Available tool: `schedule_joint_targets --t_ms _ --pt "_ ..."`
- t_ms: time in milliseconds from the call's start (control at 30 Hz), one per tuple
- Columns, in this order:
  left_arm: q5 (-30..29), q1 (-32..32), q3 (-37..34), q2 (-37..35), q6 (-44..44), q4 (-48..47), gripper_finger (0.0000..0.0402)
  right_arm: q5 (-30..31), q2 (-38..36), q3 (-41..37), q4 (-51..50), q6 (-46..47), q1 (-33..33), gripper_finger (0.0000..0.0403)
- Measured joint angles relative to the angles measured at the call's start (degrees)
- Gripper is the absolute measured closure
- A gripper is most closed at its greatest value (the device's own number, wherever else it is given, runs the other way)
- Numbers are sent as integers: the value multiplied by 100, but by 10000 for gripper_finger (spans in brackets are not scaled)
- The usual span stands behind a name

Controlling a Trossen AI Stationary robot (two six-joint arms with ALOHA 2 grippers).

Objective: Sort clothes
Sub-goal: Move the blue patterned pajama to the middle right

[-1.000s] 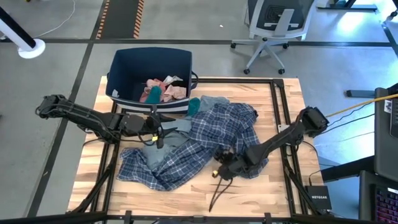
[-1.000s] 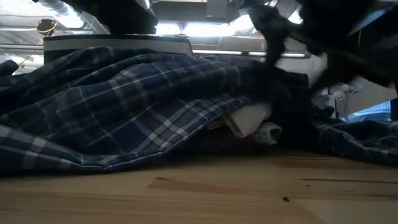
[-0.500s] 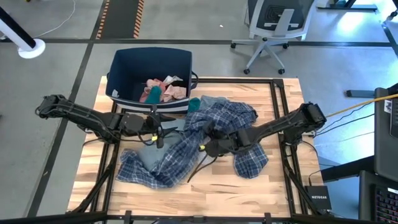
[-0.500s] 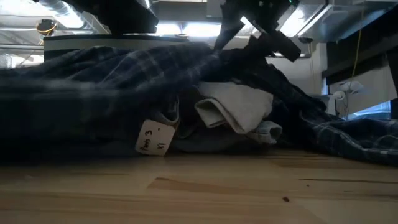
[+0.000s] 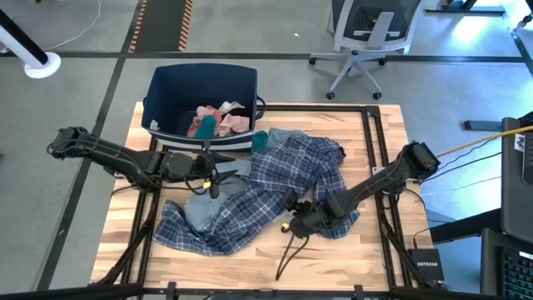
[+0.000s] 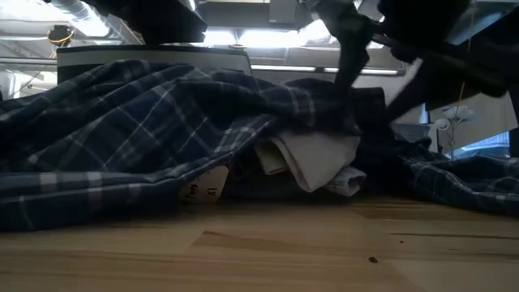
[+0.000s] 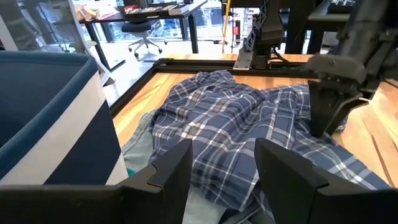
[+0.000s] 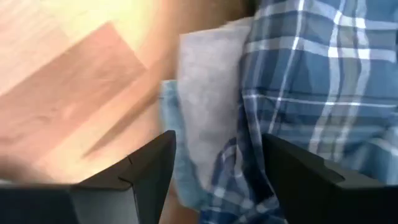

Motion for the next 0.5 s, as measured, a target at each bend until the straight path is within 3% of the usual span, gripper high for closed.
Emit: schedule_joint_targets --t_ms 133,367,500 --pt "2 2 0 0 58 7 233 55 0 -279 194 156 40 148" --pt "2 2 0 0 53 2 233 -277 -47 -281 -346 582 143 148" --pt "2 2 0 0 53 2 233 -163 -236 14 -870 839 316 148"
